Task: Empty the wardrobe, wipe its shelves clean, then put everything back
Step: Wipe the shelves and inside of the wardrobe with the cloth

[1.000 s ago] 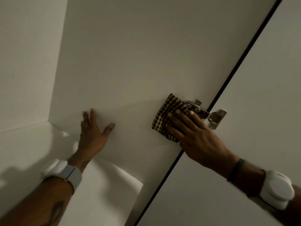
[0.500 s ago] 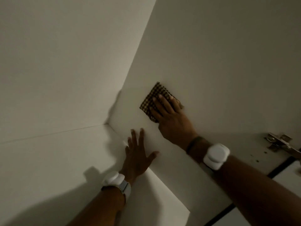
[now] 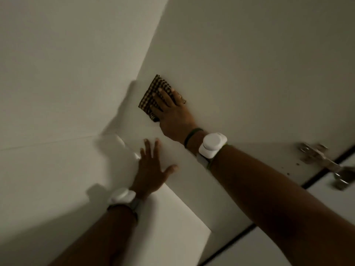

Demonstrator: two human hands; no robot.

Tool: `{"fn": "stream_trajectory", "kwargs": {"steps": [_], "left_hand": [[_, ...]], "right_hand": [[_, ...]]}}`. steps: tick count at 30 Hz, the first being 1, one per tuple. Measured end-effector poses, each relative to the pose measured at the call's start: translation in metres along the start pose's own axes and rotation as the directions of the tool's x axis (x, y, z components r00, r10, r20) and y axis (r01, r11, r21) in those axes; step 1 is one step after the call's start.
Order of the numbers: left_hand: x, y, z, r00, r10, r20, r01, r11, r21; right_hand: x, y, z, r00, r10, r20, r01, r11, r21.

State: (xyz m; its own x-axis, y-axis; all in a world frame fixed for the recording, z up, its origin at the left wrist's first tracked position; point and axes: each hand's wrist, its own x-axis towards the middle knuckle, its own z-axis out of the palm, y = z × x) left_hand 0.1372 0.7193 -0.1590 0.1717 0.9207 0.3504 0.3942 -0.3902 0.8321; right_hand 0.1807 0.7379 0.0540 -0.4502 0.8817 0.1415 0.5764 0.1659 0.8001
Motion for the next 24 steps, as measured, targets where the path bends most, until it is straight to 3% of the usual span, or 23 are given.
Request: {"fn": "stream_trajectory", "kwargs": {"steps": [4, 8, 11, 17, 21, 24], "left_hand": [[0.001, 0.0, -0.001, 1.0, 0.017, -0.012, -0.018, 0.998, -0.058], [-0.002, -0.001, 0.005, 0.999, 0.034, -0.032, -0.036, 0.997, -0.066], [-0.004, -0.003, 0.006, 0.999, 0.041, -0.034, -0.043, 0.997, -0.062], [-0.012, -0.001, 0.002, 0.998, 0.056, -0.003, -0.055, 0.998, 0.028], [-0.022, -0.001, -0.006, 1.0, 0.008, -0.009, -0.005, 0.948, 0.319], [-0.025, -0.005, -0.015, 0.997, -0.063, 0.031, 0.049, 0.936, 0.348]], "right_hand": [[-0.141, 0.023, 0.004, 0.996, 0.082, -0.046, -0.081, 0.996, 0.025], [-0.296, 0.037, -0.001, 0.979, 0.188, 0.073, -0.178, 0.976, -0.127], [-0.353, 0.042, -0.001, 0.972, 0.214, 0.096, -0.199, 0.97, -0.141], [-0.318, 0.027, 0.014, 0.972, 0.23, 0.048, -0.227, 0.971, -0.075], [-0.228, 0.001, 0.029, 0.985, 0.173, -0.026, -0.173, 0.985, 0.009], [-0.138, -0.024, 0.042, 0.994, 0.107, -0.037, -0.105, 0.993, 0.048]]}}
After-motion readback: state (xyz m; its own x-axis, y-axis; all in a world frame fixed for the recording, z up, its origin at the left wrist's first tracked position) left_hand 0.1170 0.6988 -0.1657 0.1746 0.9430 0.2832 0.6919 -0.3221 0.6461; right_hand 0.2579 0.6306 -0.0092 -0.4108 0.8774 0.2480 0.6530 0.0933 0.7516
